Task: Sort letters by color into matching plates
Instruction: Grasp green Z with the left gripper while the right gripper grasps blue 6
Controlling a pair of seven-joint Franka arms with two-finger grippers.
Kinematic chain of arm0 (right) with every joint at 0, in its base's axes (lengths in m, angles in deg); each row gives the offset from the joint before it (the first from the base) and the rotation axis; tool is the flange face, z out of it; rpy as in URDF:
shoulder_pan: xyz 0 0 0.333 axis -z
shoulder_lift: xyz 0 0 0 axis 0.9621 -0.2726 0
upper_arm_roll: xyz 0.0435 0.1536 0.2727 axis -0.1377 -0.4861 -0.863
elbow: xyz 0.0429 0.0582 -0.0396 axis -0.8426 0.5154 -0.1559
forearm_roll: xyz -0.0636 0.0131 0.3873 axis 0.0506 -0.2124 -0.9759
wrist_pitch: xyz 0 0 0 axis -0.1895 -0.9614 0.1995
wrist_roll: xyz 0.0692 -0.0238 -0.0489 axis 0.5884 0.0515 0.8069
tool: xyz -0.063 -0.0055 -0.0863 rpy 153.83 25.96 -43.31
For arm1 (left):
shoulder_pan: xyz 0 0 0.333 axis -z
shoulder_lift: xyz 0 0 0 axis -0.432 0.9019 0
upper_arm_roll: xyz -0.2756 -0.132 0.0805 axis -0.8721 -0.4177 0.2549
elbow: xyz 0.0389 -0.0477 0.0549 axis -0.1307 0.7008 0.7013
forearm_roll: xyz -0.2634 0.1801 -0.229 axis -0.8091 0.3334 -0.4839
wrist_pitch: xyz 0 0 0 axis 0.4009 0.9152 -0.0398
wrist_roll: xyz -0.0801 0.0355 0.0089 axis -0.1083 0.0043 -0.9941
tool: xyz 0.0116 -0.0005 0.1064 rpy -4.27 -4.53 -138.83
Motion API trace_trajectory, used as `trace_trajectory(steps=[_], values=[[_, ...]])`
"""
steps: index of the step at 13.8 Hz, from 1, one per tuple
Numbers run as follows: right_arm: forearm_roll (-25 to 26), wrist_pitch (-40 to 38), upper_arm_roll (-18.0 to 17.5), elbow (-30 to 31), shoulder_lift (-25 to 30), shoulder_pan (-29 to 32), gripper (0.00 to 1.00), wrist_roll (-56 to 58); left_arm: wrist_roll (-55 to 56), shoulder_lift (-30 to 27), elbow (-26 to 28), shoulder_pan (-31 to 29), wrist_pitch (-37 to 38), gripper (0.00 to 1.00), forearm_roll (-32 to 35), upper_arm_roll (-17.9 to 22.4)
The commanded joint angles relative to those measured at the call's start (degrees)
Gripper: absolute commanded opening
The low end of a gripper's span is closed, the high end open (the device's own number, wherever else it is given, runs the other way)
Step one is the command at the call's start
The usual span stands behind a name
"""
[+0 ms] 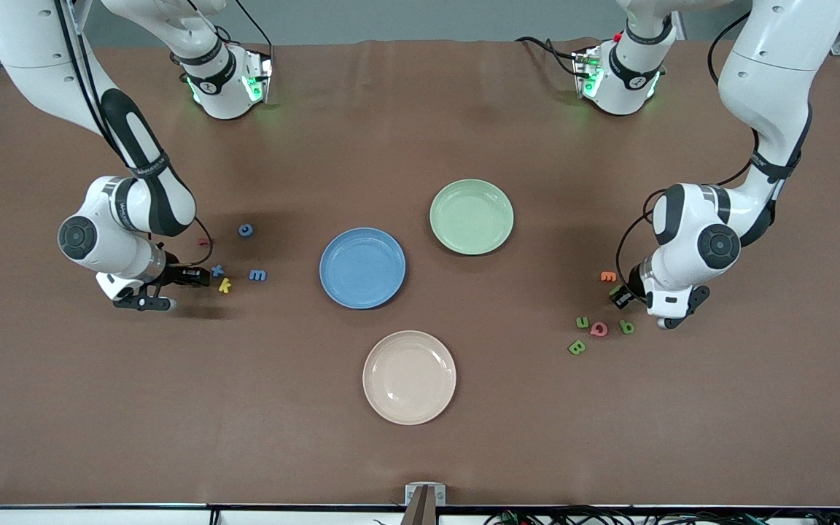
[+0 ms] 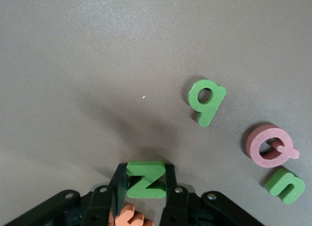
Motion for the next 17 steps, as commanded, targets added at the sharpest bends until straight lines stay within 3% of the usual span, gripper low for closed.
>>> trace_trajectory(steps=[1, 4, 5, 8, 13, 17], values=[[-1.28, -1.20, 0.31, 1.47, 0.32, -0.50, 0.66, -0.18, 0.86, -0.41, -0.67, 0.49, 0.36, 0.01, 0.97, 0.28], [-1.28, -1.29, 0.31, 1.47, 0.32, -0.50, 0.66, -0.18, 1.12, -2.70, -2.51, 0.49, 4.39, 0.00, 0.97, 0.11], [-1.28, -1.29, 0.31, 1.38, 0.32, -0.50, 0.62, -0.09, 1.12, -3.49, -3.56, 0.49, 6.76, 0.00, 0.97, 0.02], [-1.28, -1.29, 0.31, 1.38, 0.24, -0.59, 0.37, -0.18, 1.39, -5.86, -6.47, 1.27, 13.80, 0.00, 0.97, -1.20], [-1.28, -1.90, 0.31, 1.29, 0.24, -0.68, 0.05, -0.18, 1.65, -9.29, -5.95, 1.45, 16.45, 0.00, 0.88, -5.51], [-1.28, -5.83, 0.31, -0.89, 1.55, -1.64, 0.00, -0.35, 5.59, -11.66, -4.11, 1.36, 16.45, 0.00, 0.97, -10.60]])
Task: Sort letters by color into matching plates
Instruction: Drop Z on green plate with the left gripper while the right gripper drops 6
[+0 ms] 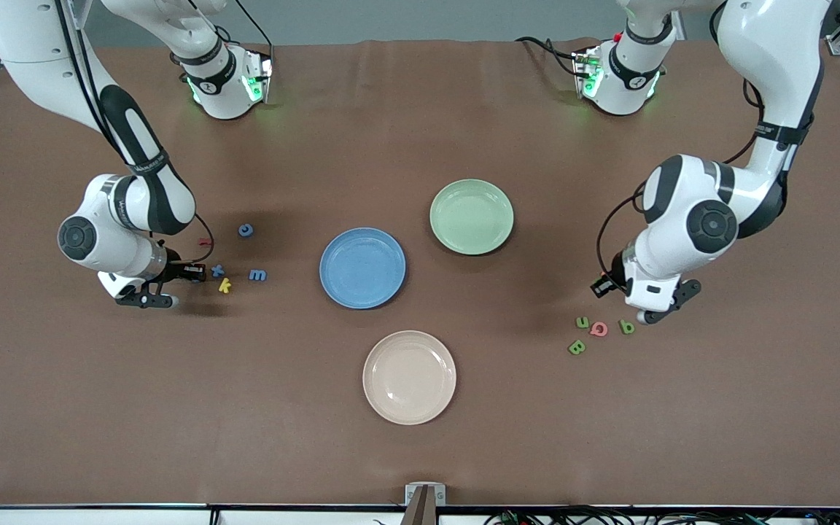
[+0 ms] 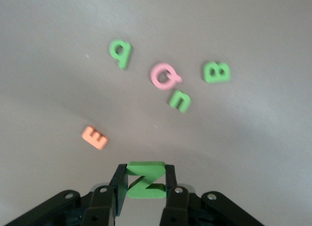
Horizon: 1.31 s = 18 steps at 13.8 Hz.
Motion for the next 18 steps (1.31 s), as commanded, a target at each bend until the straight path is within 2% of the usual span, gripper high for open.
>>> trace_trajectory(steps=[1, 4, 6, 9, 14, 18], values=[[-0.75, -5.53, 0.40, -2.31, 1.10, -1.52, 0.00, -1.30, 4.72, -3.21, 2.62, -0.10, 0.53, 0.00, 0.88, -4.06], [-0.75, -13.44, 0.22, -8.10, 1.37, -3.97, 0.00, -7.70, 12.63, -3.39, 4.20, -0.01, 0.35, 0.00, 0.88, -9.77], [-0.84, -17.06, 0.13, -11.44, 1.19, -8.79, 0.00, -17.43, 18.95, -3.39, 5.95, -0.10, -0.87, 0.00, 0.88, -13.46], [-0.84, -18.92, 0.05, -16.63, 0.41, -16.88, 0.00, -31.85, 24.94, -3.13, 8.32, 0.43, -3.06, 0.00, 0.88, -16.90], [-0.93, -17.69, 0.13, -23.31, -5.65, -28.05, 0.00, -49.28, 30.41, -2.95, 15.35, 4.82, -11.41, 0.00, 0.97, -17.44], [-0.84, -12.25, 0.13, -24.64, -9.96, -31.67, 0.00, -54.22, 30.41, -1.90, 17.64, 5.97, -13.26, 0.00, 0.97, -17.44]])
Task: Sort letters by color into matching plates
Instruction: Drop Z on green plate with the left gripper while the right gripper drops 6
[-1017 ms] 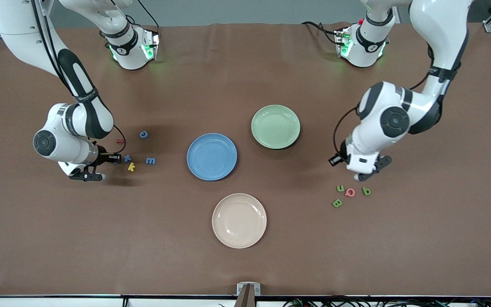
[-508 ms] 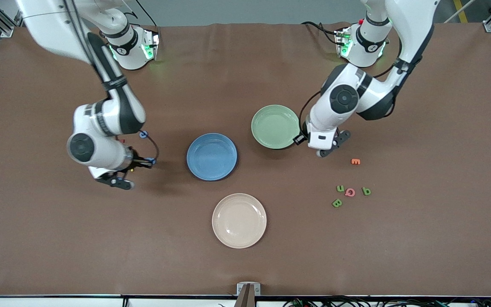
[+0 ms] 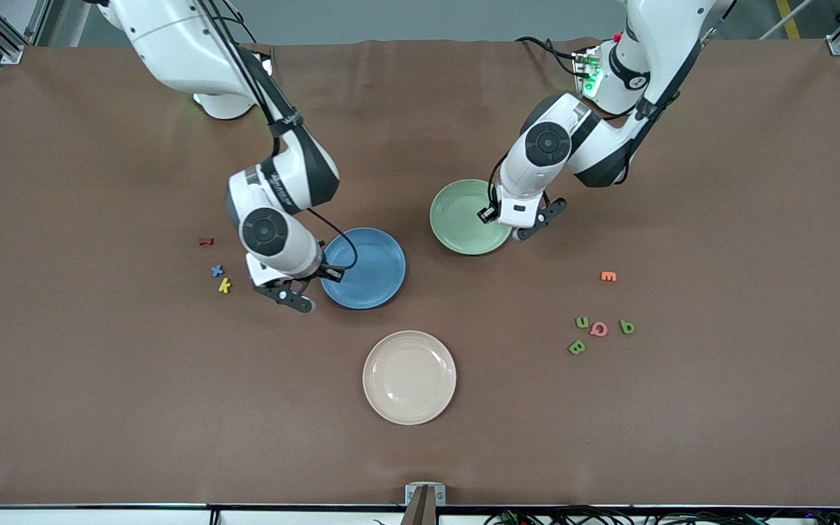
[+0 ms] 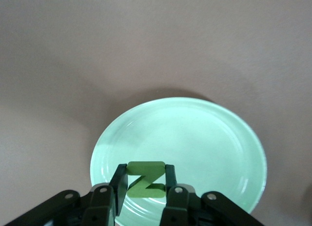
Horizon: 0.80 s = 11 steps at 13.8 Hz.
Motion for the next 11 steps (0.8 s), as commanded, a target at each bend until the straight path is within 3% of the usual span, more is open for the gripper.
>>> trace_trajectory(steps=[1, 4, 6, 7, 9, 11], values=[[-0.66, 2.51, 0.76, -2.42, -3.67, -1.08, 0.00, -1.88, 0.96, 0.40, 1.96, 0.47, -2.04, 0.01, 0.96, -0.10], [-0.66, 3.04, 0.76, -3.57, -5.07, -1.78, 0.00, -3.46, 0.96, 2.42, 1.78, 0.65, -2.75, 0.05, 0.96, -0.02], [-0.75, 2.78, 0.76, -4.18, -5.25, -2.05, 0.01, -3.99, 0.96, 3.39, 1.43, 0.74, -2.75, 0.17, 0.96, -0.02], [-0.75, 2.61, 0.76, -4.36, -5.17, -2.05, 0.14, -4.60, 0.96, 3.74, 1.08, 0.74, -2.75, 0.29, 0.96, -0.02], [-0.75, 1.99, 0.76, -5.06, -5.25, -1.96, 0.99, -5.05, 1.92, 4.53, -0.23, 0.74, -2.66, 1.00, 0.96, -0.02], [-0.75, 1.99, 0.76, -5.06, -5.08, -1.96, 1.00, -5.14, 2.36, 4.19, -1.64, 0.74, -2.40, 1.00, 0.96, -0.02]])
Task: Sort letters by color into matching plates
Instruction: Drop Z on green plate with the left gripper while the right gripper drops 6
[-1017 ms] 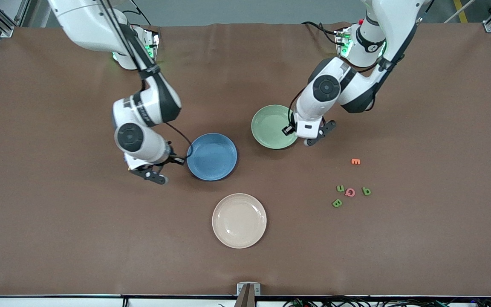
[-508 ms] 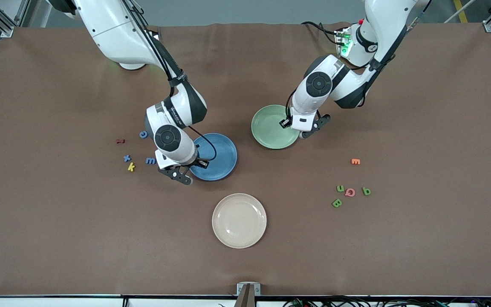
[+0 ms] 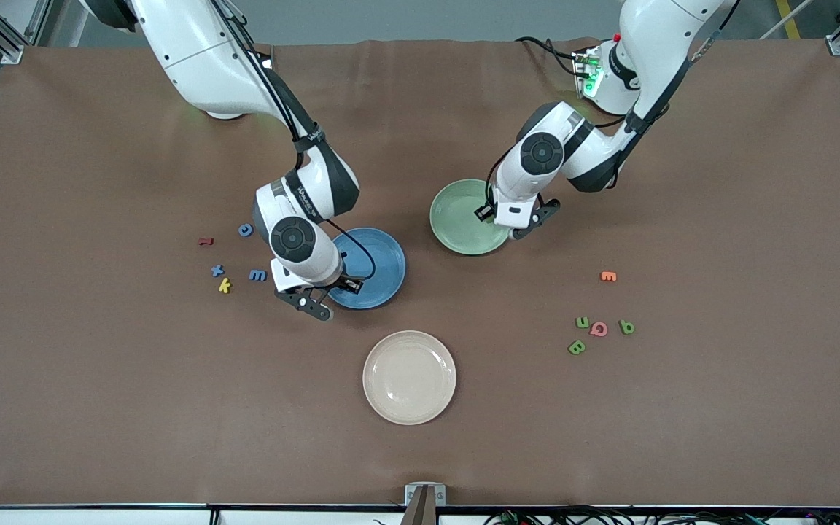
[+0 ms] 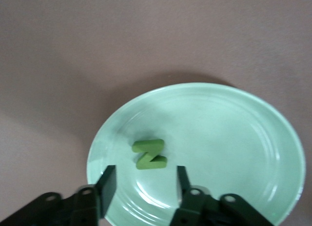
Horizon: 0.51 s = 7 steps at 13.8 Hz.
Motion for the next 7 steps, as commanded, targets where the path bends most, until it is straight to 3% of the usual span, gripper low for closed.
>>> trace_trajectory(steps=[1, 4, 7], values=[[-0.75, -0.98, 0.60, -1.47, -0.43, -0.48, 1.00, -0.70, 1.57, -0.15, -2.85, -0.31, 0.40, 1.00, 0.96, 0.06], [-0.57, -1.85, 0.78, -1.47, 0.54, 1.53, 1.00, 0.70, 0.95, -1.91, -8.02, -0.93, 4.68, 1.00, 2.18, 2.25], [-0.48, -6.59, 0.95, -1.73, 3.52, 5.82, 1.00, 7.35, 0.17, -1.48, -15.59, -3.03, 12.96, 1.00, 11.14, 4.54]])
